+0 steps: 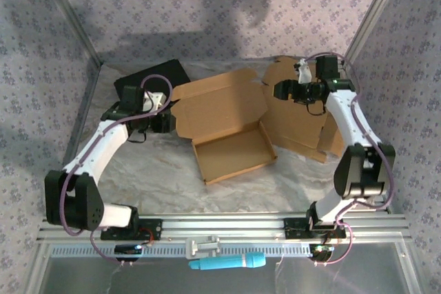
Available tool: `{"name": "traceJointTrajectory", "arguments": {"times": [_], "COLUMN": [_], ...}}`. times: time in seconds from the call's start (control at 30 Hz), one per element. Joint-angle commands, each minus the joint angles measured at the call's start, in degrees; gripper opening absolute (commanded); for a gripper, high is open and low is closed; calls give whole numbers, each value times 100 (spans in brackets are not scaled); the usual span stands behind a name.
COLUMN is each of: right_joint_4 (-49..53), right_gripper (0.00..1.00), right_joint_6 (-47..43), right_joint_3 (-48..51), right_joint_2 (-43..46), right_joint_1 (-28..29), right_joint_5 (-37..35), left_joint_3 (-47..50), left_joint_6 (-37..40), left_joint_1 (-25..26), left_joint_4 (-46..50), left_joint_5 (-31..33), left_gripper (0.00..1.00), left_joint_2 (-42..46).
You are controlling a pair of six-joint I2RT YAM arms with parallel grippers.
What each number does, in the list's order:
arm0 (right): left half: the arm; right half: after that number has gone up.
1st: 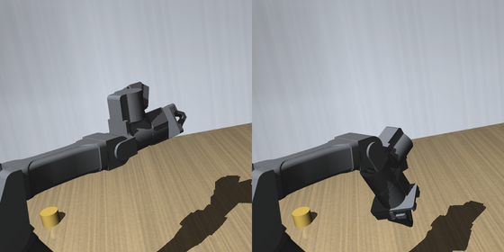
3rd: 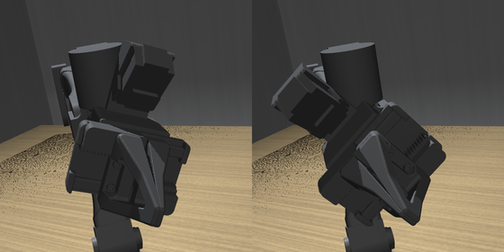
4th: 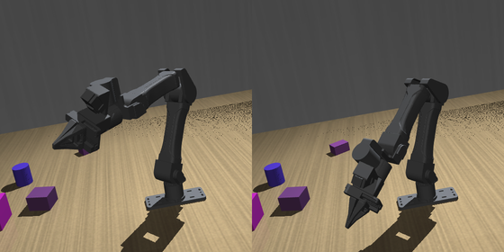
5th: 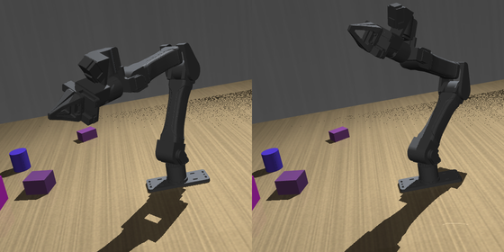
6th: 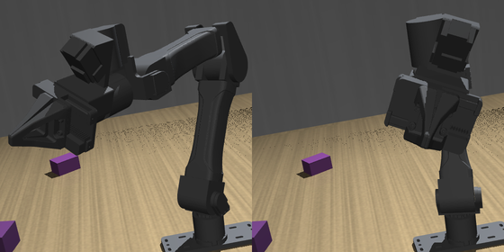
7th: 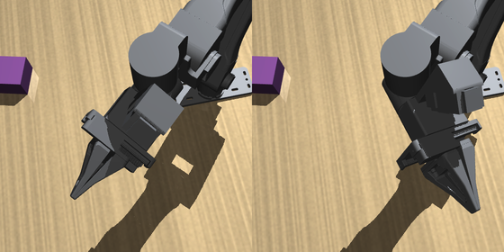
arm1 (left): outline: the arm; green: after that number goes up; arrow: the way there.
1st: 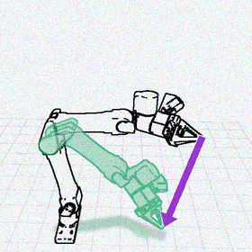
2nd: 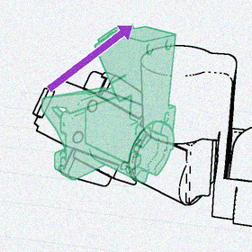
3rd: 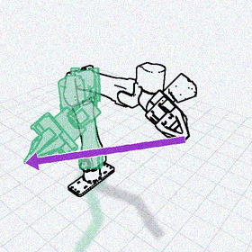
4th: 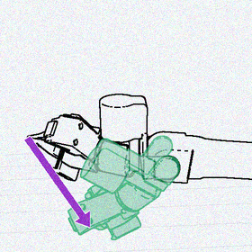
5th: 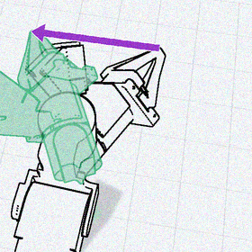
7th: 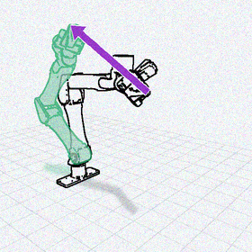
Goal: Fold the paper box
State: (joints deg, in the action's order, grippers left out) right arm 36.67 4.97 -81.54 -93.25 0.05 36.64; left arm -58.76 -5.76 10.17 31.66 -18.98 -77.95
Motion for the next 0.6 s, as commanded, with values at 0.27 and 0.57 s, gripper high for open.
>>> {"name": "traceJointTrajectory", "arguments": {"times": [0.27,0.57], "right_joint_4": [1121,1225], "right_gripper": [73,70], "right_joint_6": [-619,-623], "right_joint_3": [-2399,-3069], "right_joint_2": [-2688,-3387], "right_joint_1": [-63,152], "right_joint_5": [1309,1626], "left_joint_3": [-563,-1036], "left_joint_6": [-850,-1090], "left_joint_1": [-760,-663], "left_joint_4": [-249,-541], "left_joint_5": [-1524,-1639], "left_gripper": [63,63], "left_joint_2": [-991,-1744]}}
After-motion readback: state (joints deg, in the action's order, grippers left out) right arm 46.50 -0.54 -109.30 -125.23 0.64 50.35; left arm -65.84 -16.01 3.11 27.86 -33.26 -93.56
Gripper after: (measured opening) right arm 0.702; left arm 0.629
